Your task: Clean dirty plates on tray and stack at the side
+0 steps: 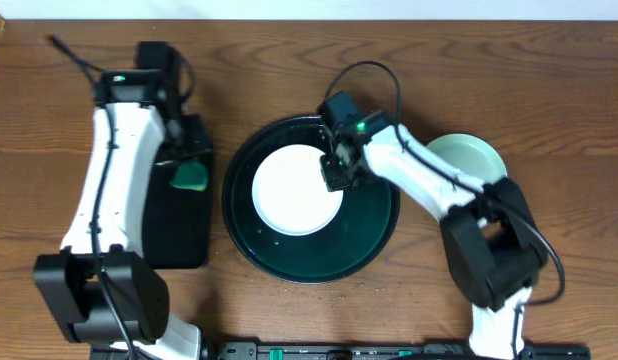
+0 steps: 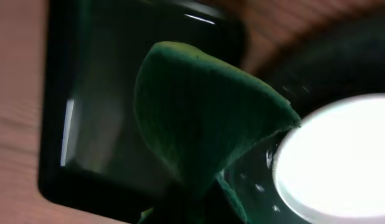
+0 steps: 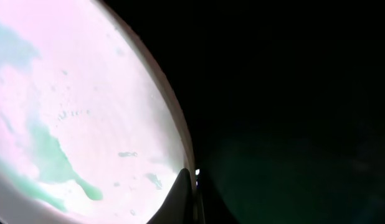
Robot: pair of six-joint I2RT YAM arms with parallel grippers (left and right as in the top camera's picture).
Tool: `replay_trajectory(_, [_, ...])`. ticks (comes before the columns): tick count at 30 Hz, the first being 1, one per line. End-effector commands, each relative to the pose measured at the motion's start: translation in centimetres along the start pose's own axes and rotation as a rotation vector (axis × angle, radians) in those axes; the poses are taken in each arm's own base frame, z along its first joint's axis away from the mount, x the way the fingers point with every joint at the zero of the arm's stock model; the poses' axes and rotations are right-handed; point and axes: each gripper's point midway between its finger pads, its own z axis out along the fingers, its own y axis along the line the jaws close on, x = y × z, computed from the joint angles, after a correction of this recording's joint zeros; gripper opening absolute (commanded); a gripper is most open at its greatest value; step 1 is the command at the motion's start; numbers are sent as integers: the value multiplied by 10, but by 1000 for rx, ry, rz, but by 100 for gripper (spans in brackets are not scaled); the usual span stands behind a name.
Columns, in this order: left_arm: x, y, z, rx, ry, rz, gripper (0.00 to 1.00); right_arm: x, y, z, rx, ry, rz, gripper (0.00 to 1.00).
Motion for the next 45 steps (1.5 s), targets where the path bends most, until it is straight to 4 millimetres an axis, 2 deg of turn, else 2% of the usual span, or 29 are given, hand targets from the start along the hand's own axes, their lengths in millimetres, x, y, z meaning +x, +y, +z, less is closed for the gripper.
replay_trajectory(1, [0,24,5,-18,18,-42,7,-20,-24,-50,290,-201,-53,1])
replay_trajectory(7, [-2,29,7,5,20,-75,7,-29,-21,-120,582,-449,-120,1])
replay_trajectory(13, [-2,29,7,5,19,-75,7,-24,-5,-189,861,-678,-191,1])
replay_trajectory(19, [-3,29,7,5,16,-75,7,-10,22,-235,1066,-861,-254,1])
replay_trajectory(24, [-3,29,7,5,16,-75,7,0,37,-264,1179,-979,-262,1])
replay_trajectory(31, [-2,29,7,5,18,-75,7,1,40,-262,1162,-972,-274,1])
replay_trajectory(34, [-2,29,7,5,18,-75,7,-2,38,-247,1098,-920,-281,1])
replay_trajectory(37, [-2,29,7,5,18,-75,7,-7,29,-213,953,-785,-292,1])
replay_trajectory(38, [-2,29,7,5,18,-75,7,-8,24,-190,843,-690,-284,1])
replay_trajectory(41, [-2,29,7,5,18,-75,7,-5,20,-144,572,-493,-242,1])
replay_trajectory(43, [-2,29,7,5,18,-75,7,-3,20,-124,405,-392,-206,1])
replay_trajectory(45, [-2,29,7,5,18,-75,7,-4,23,-113,242,-322,-187,1])
